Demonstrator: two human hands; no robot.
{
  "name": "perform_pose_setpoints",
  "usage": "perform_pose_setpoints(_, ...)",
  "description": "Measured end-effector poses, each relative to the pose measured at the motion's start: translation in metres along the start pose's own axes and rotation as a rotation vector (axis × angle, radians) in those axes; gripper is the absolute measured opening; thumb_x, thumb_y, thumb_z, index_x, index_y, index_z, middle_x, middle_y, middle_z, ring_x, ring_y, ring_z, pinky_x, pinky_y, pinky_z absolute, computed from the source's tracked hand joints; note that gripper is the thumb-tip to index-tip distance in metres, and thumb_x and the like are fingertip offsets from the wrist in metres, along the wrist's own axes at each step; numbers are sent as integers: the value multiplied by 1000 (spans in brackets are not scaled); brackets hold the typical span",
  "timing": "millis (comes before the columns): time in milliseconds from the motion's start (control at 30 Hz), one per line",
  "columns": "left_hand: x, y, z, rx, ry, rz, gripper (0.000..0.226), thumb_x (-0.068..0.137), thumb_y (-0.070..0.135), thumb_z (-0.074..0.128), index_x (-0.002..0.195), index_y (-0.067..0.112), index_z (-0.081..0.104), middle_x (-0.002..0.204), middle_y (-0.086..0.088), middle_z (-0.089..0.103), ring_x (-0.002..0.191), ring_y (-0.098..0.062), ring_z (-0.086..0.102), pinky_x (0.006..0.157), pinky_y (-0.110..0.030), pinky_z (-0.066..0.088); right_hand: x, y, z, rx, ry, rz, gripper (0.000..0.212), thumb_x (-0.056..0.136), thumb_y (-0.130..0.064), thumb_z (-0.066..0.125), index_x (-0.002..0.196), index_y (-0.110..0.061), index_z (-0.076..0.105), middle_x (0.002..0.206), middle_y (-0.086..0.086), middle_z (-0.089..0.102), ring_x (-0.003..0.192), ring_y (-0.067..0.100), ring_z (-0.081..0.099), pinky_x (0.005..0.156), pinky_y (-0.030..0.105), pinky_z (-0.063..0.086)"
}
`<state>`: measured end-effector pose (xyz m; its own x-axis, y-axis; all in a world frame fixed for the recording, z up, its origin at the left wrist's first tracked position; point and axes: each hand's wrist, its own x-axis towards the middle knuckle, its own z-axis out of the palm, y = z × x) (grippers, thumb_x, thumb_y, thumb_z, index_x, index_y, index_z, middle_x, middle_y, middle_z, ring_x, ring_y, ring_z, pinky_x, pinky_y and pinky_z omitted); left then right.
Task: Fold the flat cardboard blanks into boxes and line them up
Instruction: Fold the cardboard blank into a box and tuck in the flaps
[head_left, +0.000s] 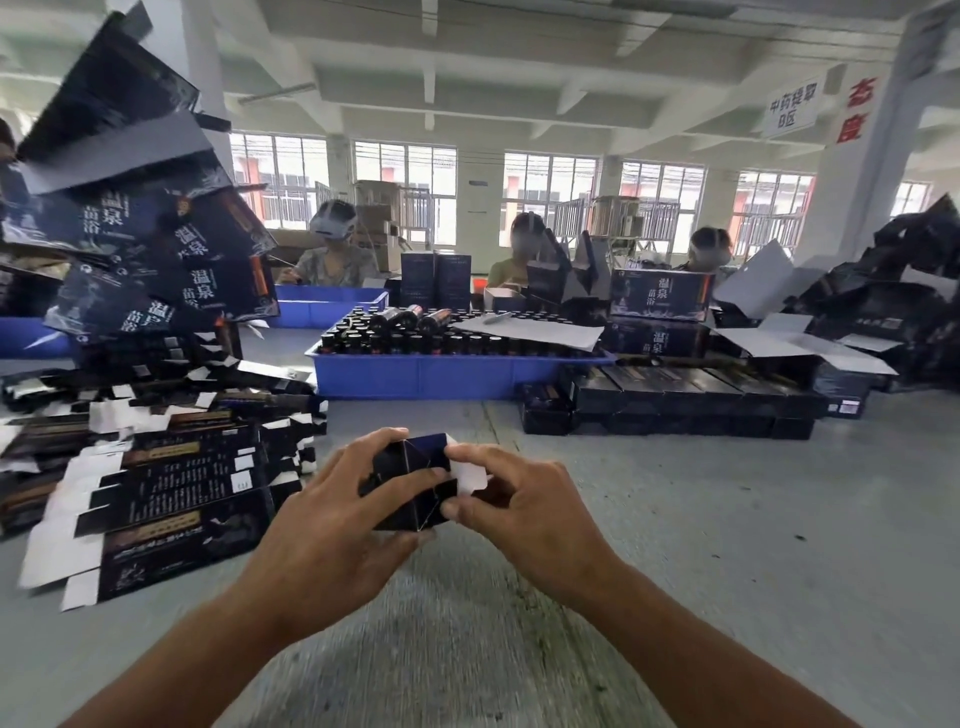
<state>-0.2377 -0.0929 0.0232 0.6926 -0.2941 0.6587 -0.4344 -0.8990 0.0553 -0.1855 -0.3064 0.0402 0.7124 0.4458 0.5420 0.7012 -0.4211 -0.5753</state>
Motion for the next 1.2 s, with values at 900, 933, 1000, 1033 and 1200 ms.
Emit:
perform_pose_setpoints(900,1,6,-2,41,44,-28,50,87,47,64,134,33,56,148,-11,45,116,-34,62,78,-51,61,2,-2,0,317,4,97,49,96,-2,55,125,-41,58,115,-10,71,90,4,70,70,21,57)
perform_pose_setpoints(933,0,6,-2,35,46,-19,51,87,47,64,135,34,54,148,-11,45,117,-33,61,78,-50,61,2,-3,0,341,12,104,42,99,-7,55,122,-42,59,111,-11,72,91,4,70,70,20,56)
perform_pose_setpoints(1000,0,7,-1,20,51,-6,53,87,45,67,136,35,50,149,-10,44,119,-32,60,78,-50,61,3,-2,0,375,25,121,28,100,-21,59,120,-40,61,104,-13,74,89,3,71,68,19,55)
perform_pose_setpoints(1033,0,8,0,15,60,-3,56,87,46,67,137,35,47,149,-9,44,119,-31,60,78,-49,61,3,-2,1,389,29,135,25,99,-25,62,120,-38,62,101,-15,74,89,3,71,67,19,55)
perform_pose_setpoints(1200,-1,12,3,-58,112,-69,85,82,55,66,152,27,26,149,3,41,129,-22,52,93,-38,54,4,-1,2,400,41,173,21,93,-30,70,114,-30,69,98,-19,74,86,4,72,67,19,56)
